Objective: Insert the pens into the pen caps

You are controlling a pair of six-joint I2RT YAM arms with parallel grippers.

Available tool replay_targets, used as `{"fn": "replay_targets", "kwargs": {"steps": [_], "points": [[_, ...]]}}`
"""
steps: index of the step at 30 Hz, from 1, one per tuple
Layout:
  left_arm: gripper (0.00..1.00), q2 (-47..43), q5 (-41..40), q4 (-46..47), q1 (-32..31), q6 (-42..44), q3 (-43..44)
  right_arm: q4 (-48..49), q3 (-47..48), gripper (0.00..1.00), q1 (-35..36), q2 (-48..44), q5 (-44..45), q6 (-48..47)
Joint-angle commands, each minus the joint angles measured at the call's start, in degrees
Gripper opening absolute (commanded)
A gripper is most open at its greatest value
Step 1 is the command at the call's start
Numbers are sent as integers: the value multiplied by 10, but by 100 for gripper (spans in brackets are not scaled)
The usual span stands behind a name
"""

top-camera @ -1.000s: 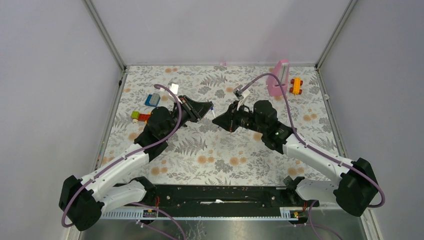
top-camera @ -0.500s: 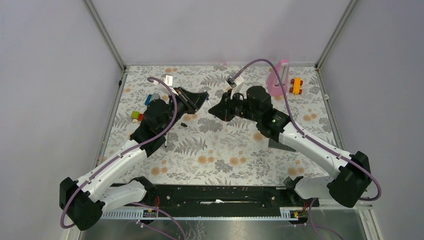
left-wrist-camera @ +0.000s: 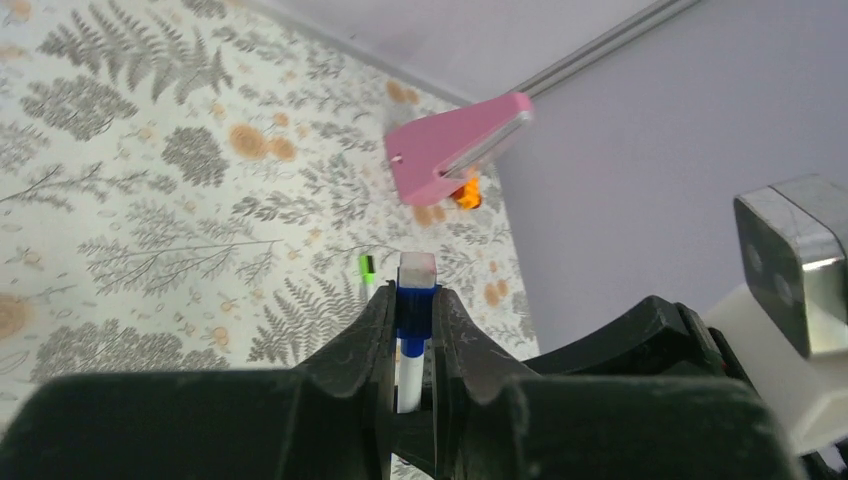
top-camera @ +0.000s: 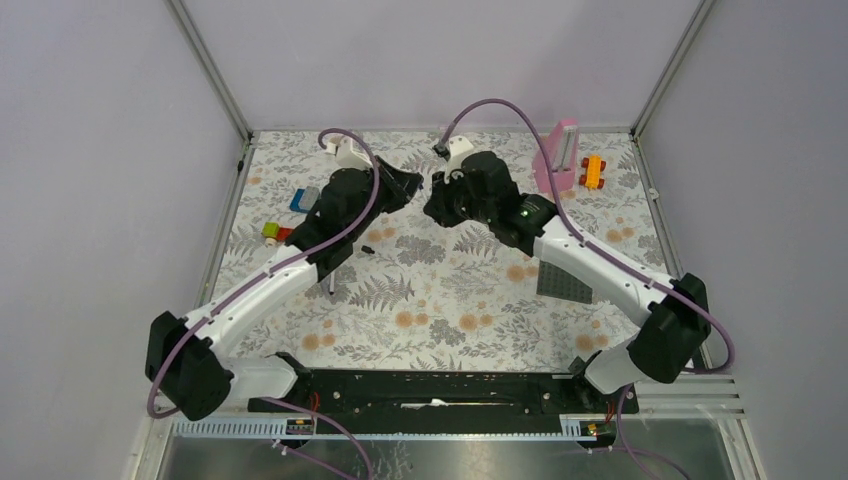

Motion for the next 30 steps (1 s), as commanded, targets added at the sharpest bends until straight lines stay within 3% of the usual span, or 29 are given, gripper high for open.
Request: {"fn": "replay_targets", "kwargs": {"steps": [1,6,11,30], "points": [[0,30,124,-122,-29,-42,1,120,70,0,-1,42,165,-21],[0,79,112,-178,-45,-39,28,89,68,0,8,60,207,0],[0,92,144,-152,-49,-34,9,92,50,0,9,56,172,15],[0,-58,294,45,-52,23,-148,286,-70,0,-54,-102,-170,105]]}}
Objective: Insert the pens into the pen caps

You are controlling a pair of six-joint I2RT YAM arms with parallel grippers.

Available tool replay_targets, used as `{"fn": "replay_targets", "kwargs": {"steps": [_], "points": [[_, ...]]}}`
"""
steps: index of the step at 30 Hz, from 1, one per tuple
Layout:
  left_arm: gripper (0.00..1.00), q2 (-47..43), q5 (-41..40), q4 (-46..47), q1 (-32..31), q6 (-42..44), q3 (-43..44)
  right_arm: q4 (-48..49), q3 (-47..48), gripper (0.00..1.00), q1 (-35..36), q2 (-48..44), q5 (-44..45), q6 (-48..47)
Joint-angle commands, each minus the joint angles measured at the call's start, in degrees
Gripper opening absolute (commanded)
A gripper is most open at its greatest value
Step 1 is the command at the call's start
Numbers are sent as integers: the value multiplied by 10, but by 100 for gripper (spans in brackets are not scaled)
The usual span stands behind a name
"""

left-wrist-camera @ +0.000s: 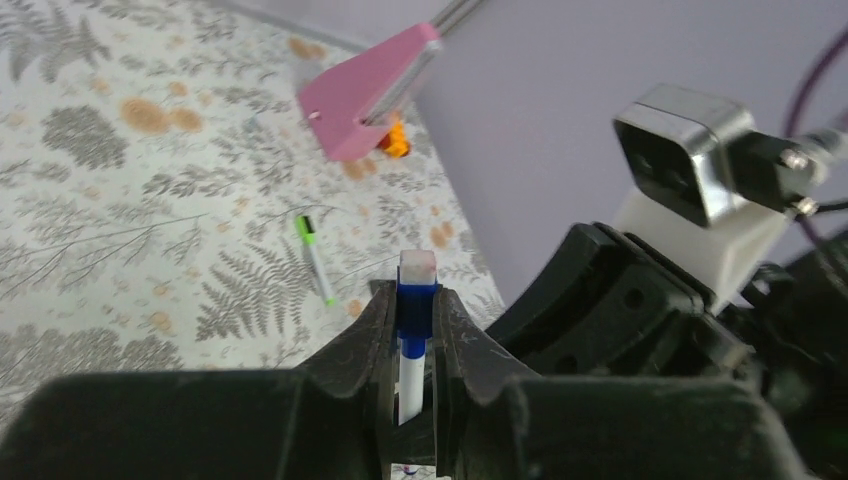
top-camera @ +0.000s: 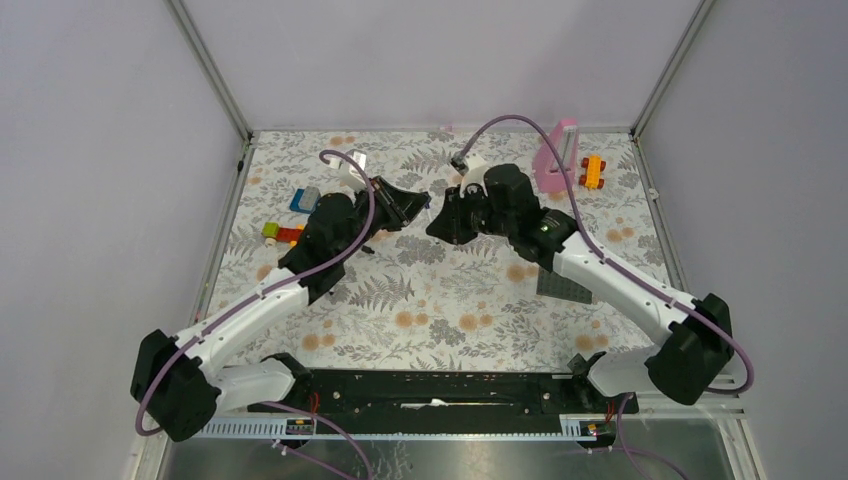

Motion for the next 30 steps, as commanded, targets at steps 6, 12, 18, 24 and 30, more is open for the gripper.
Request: {"fn": "replay_targets", "kwargs": {"steps": [6,12,18,24,30], "points": [[0,-42,262,-3,-44,6,-56,427,-41,0,-101,-91,-245,132],[0,-86,306,16,-43,35,-67,602,-78,0,-141,-100,-395,273],[0,-111,358,24,-44,64,-78,819,-76,0,-141,-55,-474,444],[0,-121,367,26,-44,65,-84,897,-60,0,-141,-29,-490,509],[0,-119,352,35,-44,53,-90,684,-64,0,-140,-60,-449,356]]}}
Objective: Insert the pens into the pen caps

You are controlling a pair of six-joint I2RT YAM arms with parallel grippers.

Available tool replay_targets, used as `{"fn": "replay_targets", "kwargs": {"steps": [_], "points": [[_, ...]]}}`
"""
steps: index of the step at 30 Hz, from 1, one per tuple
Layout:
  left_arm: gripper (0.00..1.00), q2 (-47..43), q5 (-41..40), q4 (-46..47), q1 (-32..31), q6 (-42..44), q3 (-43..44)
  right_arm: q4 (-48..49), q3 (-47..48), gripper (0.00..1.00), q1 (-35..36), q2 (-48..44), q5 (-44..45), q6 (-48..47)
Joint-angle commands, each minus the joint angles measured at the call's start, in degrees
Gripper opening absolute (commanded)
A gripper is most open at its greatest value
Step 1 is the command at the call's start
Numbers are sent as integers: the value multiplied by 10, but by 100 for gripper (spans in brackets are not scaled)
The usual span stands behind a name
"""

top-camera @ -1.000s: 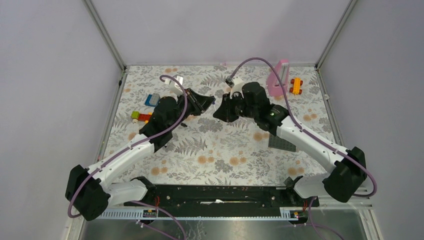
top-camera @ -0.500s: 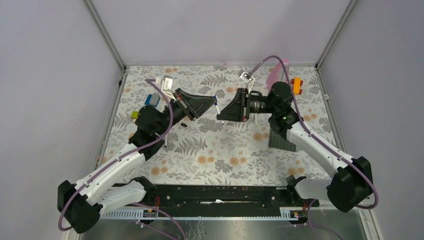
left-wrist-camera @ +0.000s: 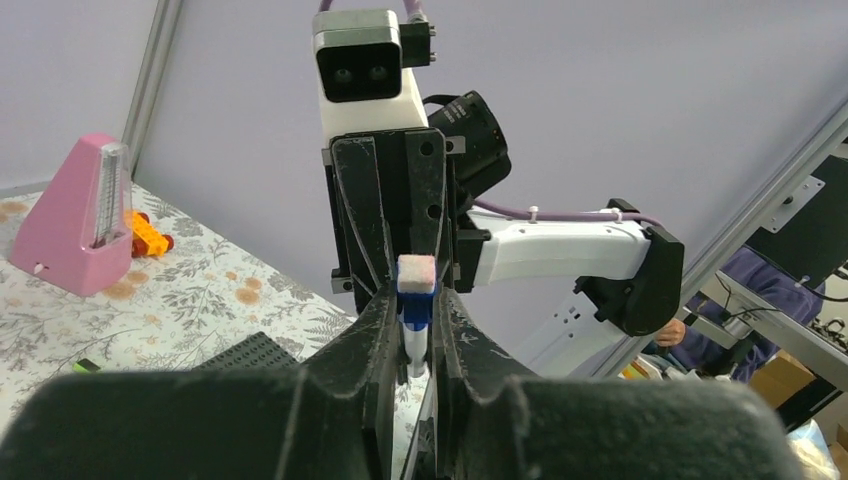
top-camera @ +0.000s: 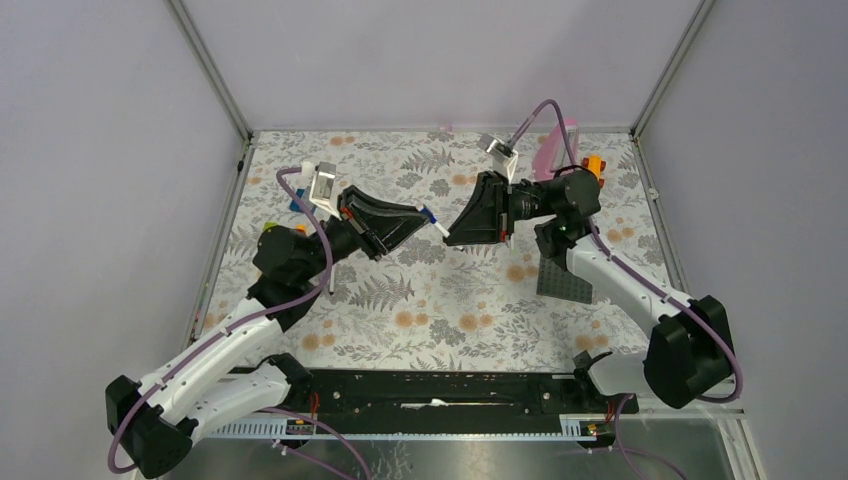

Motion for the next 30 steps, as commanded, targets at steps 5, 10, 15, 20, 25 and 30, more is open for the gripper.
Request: {"fn": "replay_targets", "kwargs": {"steps": [5,10,15,20,25,30], "points": [[0,22,66,-180,-22,10,-43,-316,78,0,-4,-84,274,-294],[0,14,9,-219,-23,13,-38,-479,116,0,8,-98,424,-377],[0,13,-69,-269,-27,18,-24,-592,161,0,59,-94,542,-457],[0,25,-104,-294,-28,11,-17,-674,222,0,147,-66,667,-528],[0,28,-147,-330,-28,3,-9,-696,243,0,175,-44,746,-549],[0,44,-173,-365,-28,-12,11,-711,245,0,192,-27,805,-566]]}}
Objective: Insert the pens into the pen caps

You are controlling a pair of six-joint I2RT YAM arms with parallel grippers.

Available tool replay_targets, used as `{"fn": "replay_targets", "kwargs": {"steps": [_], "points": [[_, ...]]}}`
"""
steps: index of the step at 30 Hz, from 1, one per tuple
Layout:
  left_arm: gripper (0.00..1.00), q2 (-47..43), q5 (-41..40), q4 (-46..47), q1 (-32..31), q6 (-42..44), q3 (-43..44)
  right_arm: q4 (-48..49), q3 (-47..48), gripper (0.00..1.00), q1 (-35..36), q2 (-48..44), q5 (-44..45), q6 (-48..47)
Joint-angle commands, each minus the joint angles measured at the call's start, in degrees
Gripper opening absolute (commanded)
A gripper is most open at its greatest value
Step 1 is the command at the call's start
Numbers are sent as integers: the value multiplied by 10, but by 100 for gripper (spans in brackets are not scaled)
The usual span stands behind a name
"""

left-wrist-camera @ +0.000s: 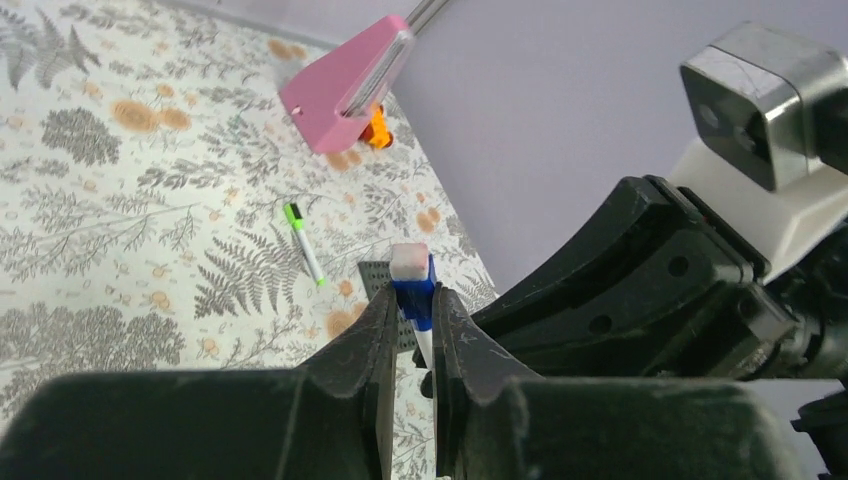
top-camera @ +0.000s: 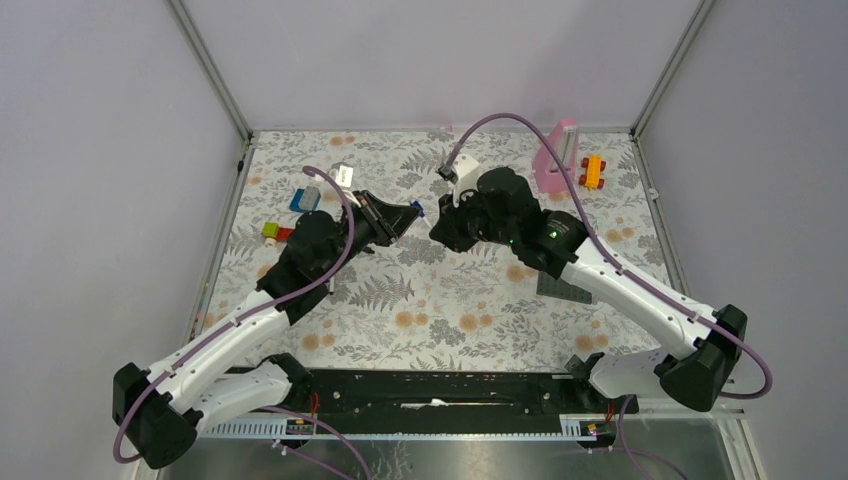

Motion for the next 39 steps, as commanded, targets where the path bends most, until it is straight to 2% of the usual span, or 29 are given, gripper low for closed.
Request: {"fn": "replay_targets", "kwargs": {"steps": [1,6,15,22,26,32,35,39], "points": [[0,25,51,-159,-28,-4,11,125,62,0,4,6,155,-24],[0,52,37,-200,-28,-11,43,120,64,0,10,18,174,-30],[0,36,86,-147,-28,9,13,160,31,0,8,-15,117,-37],[0,3,161,-112,-28,42,-7,229,-8,0,-23,-64,-78,-20],[0,-25,196,-77,-28,45,-25,265,-27,0,-52,-83,-209,14],[0,-40,230,-37,-28,43,-40,336,-43,0,-85,-98,-359,73],[0,-41,247,-24,-28,41,-39,360,-42,0,-88,-97,-400,93],[0,-47,254,-10,-28,36,-39,359,-44,0,-89,-100,-405,98]]}}
